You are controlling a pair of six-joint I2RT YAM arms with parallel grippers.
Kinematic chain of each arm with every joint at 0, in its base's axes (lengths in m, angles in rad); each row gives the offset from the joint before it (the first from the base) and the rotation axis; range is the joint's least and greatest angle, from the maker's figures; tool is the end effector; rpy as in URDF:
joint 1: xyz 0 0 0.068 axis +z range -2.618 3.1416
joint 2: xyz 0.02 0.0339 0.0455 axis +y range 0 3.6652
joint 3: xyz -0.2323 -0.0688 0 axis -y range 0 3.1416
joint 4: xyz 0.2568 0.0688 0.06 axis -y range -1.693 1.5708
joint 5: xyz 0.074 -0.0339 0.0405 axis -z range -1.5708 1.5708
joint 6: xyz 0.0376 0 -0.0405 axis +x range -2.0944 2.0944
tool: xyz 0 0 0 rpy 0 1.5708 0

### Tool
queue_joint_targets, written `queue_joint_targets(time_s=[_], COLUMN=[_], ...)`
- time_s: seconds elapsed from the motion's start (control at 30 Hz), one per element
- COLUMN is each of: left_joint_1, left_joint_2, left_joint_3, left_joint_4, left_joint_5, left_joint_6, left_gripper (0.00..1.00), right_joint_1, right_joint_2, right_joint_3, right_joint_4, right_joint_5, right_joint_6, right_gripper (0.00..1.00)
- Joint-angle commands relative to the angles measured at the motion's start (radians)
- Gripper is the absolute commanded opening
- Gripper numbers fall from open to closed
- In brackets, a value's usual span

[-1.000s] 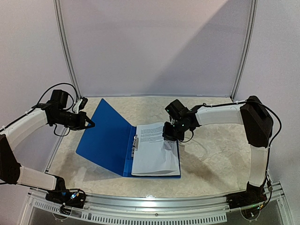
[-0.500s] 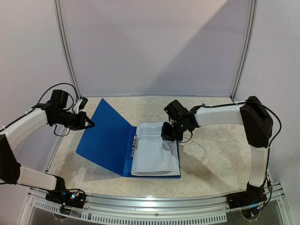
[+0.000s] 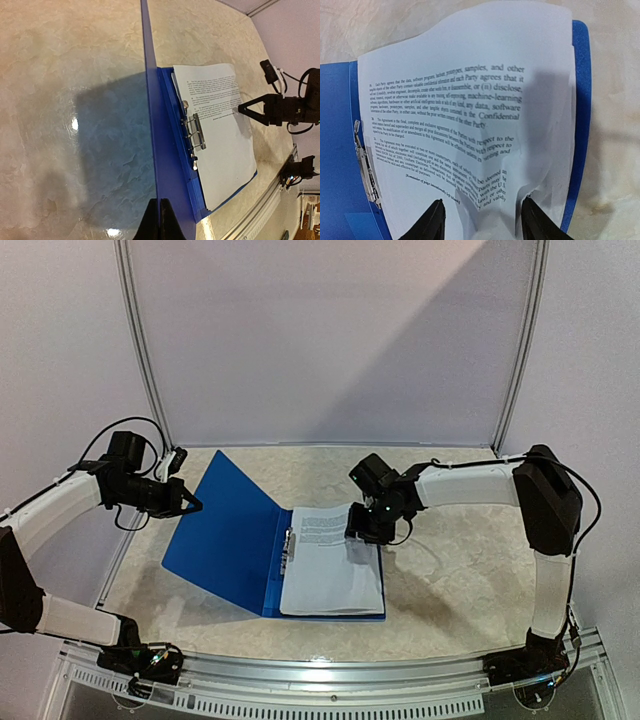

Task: Put the files into the folder

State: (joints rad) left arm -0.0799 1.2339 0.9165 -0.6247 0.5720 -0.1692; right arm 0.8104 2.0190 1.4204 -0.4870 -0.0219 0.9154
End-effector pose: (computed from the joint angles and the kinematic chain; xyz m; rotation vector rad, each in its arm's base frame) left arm 0.2655 -0.0417 0.2242 0.1257 2.4781 -0.8205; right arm 0.2880 0.3039 0.1290 0.1389 2.7882 0.5447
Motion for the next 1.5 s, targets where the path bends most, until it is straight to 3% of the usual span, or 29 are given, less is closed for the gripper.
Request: queue_joint_targets(time_s=[0.0, 0.2, 0.33, 0.4, 0.5, 0.57, 0.6, 1.07, 1.47], left_joint_1=[0.011, 0.011, 0.012, 0.012, 0.011, 0.012, 0.011, 0.011, 0.012], left_joint_2=[-0.025, -0.025, -0.025, -0.025, -0.024, -0.026, -0.026, -0.025, -0.025], left_joint_3=[-0.013, -0.012, -0.012, -0.013, -0.011, -0.011, -0.011, -0.011, -0.011], left_joint_4=[0.006, 0.006, 0.004, 0.005, 0.006, 0.003, 0.003, 0.003, 0.003], left_joint_5=[0.008, 0.008, 0.007, 0.008, 0.008, 0.006, 0.006, 0.008, 0.008], left_joint_6=[0.007, 0.006, 0.006, 0.007, 0.004, 0.006, 0.006, 0.006, 0.006], left_gripper=[0.0, 0.0, 0.0, 0.0, 0.0, 0.0, 0.0, 0.0, 0.0], right_joint_1=[0.008, 0.008, 0.009, 0.007, 0.008, 0.008, 0.009, 0.008, 0.008], right_joint_2=[-0.047, -0.049, -0.047, -0.054, -0.032, -0.006, 0.005, 0.158, 0.112], right_joint_3=[0.04, 0.134, 0.196, 0.193, 0.196, 0.204, 0.202, 0.151, 0.246], right_joint_4=[-0.078, -0.198, -0.273, -0.247, -0.231, -0.24, -0.241, -0.203, -0.283], right_joint_5=[0.084, 0.148, 0.212, 0.189, 0.145, 0.133, 0.124, 0.055, 0.11], right_joint_6=[-0.035, -0.116, -0.168, -0.195, -0.217, -0.219, -0.219, -0.2, -0.262], right_gripper=[0.56, 0.64, 0.62, 0.5, 0.15, 0.02, 0.0, 0.0, 0.0])
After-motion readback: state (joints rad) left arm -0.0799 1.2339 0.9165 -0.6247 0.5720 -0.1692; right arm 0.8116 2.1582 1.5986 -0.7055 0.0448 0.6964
